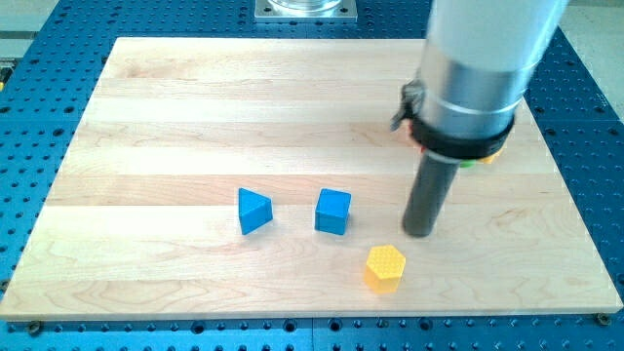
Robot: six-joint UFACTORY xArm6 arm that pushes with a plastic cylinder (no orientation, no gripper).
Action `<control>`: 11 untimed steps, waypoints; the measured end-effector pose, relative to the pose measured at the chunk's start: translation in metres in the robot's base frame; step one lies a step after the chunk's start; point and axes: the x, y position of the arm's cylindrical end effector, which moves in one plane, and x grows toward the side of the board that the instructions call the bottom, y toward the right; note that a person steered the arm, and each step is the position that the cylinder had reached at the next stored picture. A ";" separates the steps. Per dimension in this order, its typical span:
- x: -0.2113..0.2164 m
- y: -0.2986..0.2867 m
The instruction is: Slide the green circle diagonally hexagon
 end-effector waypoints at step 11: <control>-0.101 0.038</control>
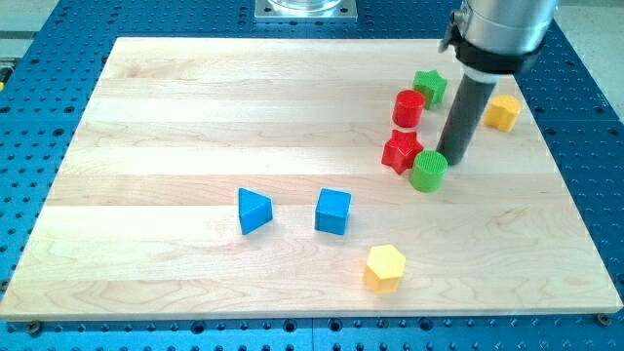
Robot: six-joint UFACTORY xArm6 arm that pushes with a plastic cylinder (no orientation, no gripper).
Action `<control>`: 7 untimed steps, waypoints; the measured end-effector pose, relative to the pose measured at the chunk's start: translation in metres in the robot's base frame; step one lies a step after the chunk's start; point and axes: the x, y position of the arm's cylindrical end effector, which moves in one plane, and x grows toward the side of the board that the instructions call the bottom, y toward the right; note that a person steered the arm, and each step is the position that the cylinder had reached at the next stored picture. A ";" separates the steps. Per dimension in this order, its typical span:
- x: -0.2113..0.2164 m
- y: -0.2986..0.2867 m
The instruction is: Slide the green circle diagonally hexagon
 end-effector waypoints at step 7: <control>0.076 0.026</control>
